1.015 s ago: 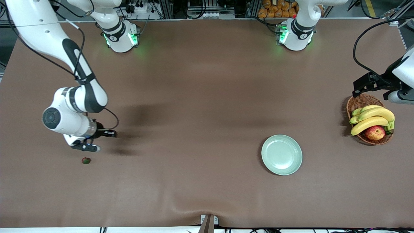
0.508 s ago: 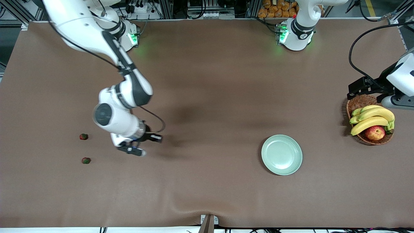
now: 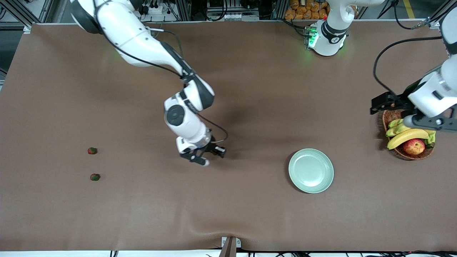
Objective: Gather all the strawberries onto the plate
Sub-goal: 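Set the strawberry mid-table with the right gripper while the left gripper approaches, then return the right gripper to the strawberries while the left gripper lowers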
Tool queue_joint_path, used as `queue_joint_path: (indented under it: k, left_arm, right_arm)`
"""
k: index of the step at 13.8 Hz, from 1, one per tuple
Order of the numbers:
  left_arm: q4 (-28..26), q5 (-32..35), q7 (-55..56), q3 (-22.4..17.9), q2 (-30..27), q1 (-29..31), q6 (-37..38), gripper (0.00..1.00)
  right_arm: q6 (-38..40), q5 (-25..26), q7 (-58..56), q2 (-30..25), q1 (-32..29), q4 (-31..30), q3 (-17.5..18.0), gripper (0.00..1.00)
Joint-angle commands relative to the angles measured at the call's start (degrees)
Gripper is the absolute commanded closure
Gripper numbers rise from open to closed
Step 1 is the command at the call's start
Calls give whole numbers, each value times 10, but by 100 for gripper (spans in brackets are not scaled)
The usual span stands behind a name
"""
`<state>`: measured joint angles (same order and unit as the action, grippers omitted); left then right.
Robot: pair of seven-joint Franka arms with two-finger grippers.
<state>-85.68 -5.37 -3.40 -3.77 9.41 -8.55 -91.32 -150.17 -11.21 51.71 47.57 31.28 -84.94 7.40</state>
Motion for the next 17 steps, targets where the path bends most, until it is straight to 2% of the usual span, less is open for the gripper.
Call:
queue_joint_path:
  k: [1,2,3,4,5,9,12,17]
  left_arm:
    - [10,-26,4,-1,23,-3,4,0]
    - [10,-31,6,-1,34,-5,0,0]
    - [11,-31,7,-1,48,-16,-4,0]
    - [10,-32,8,-1,56,-33,-14,0]
    - [10,-32,13,-2,63,-44,-18,0]
    - [11,-32,67,-1,88,-85,-41,0]
    - [15,-41,104,0,124,-107,-88,0]
    - [17,-58,197,1,185,-167,-222,0]
  right_arm:
    - [3,-2,39,57,34,78,-12,92]
    - [2,-2,43,69,41,90,-18,88]
    - [2,-1,42,73,47,92,-24,80]
    - [3,0,41,72,47,92,-27,51]
    - [3,2,40,70,47,92,-28,1]
    - [31,36,35,38,38,77,-47,0]
    - [130,50,7,-12,23,73,-90,0]
    - [294,50,-238,-44,-62,73,-170,0]
